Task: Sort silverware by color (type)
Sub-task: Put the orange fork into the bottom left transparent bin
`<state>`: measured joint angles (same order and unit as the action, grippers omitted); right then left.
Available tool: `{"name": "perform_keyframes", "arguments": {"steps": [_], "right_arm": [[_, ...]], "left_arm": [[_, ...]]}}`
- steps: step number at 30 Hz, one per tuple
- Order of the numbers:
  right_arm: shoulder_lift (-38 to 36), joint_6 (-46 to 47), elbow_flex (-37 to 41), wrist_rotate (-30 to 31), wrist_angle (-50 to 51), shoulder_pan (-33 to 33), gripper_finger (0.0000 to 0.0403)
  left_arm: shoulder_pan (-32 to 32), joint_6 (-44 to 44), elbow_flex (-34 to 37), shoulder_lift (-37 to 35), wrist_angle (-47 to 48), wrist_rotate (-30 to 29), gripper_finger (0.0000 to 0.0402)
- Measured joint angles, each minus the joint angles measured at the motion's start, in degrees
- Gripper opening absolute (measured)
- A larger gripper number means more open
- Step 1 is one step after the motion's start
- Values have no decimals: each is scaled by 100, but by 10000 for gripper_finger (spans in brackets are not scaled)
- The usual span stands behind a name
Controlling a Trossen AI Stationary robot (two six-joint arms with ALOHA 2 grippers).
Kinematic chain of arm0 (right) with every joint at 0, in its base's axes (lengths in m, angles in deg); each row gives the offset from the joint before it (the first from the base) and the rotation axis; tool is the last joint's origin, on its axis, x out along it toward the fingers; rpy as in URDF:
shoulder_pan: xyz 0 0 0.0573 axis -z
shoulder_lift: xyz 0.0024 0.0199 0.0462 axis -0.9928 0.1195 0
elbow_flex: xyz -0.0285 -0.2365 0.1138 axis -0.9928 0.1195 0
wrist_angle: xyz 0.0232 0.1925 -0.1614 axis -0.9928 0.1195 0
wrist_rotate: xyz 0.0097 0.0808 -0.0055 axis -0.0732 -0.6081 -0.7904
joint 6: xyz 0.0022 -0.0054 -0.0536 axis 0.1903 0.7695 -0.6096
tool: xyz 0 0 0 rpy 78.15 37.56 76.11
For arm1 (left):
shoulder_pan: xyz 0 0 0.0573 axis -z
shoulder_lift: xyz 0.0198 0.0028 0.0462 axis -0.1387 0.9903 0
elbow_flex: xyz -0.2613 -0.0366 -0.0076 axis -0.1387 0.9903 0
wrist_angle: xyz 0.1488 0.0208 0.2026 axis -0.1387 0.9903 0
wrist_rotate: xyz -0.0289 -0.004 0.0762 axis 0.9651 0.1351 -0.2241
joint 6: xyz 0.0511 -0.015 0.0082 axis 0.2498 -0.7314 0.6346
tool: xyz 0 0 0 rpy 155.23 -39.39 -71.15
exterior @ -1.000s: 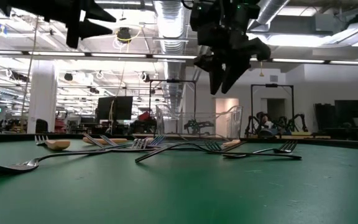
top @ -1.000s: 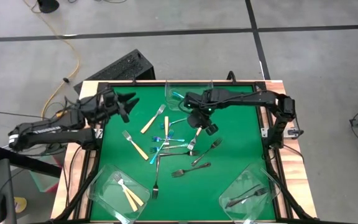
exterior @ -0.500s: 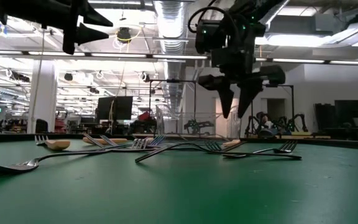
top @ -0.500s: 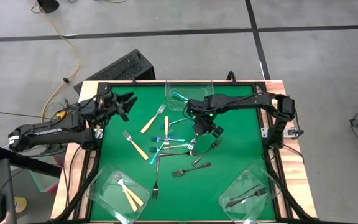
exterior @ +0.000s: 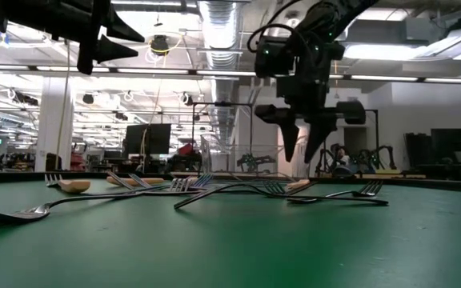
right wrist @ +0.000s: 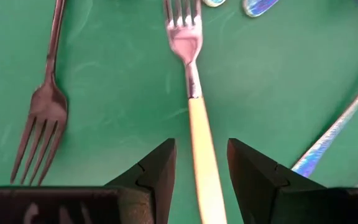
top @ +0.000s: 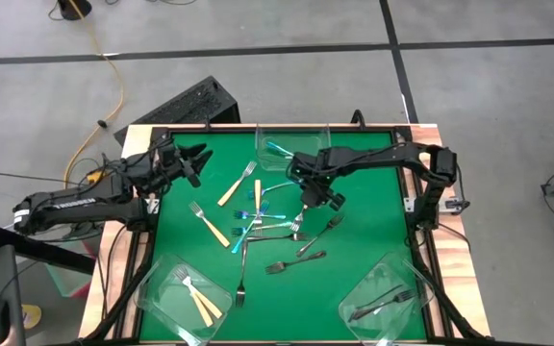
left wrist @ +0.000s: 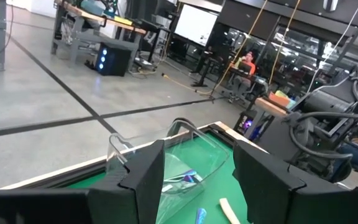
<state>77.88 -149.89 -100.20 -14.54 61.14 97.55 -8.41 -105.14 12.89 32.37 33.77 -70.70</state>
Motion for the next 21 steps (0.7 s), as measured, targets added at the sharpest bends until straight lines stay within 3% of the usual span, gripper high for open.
{"name": "perform_keyframes", "arguments": {"steps": [10, 16, 21], "right_arm": [[21, -54, 303, 0, -576, 0, 164], [430, -57, 288, 15, -602, -13, 157], [774, 116, 239, 388, -559, -44, 149]], "left_arm": [[0, -9, 0, 0, 0, -12, 176], [0, -13, 0, 2, 20, -12, 176], [1, -26, -2, 0, 26, -12, 176]]}}
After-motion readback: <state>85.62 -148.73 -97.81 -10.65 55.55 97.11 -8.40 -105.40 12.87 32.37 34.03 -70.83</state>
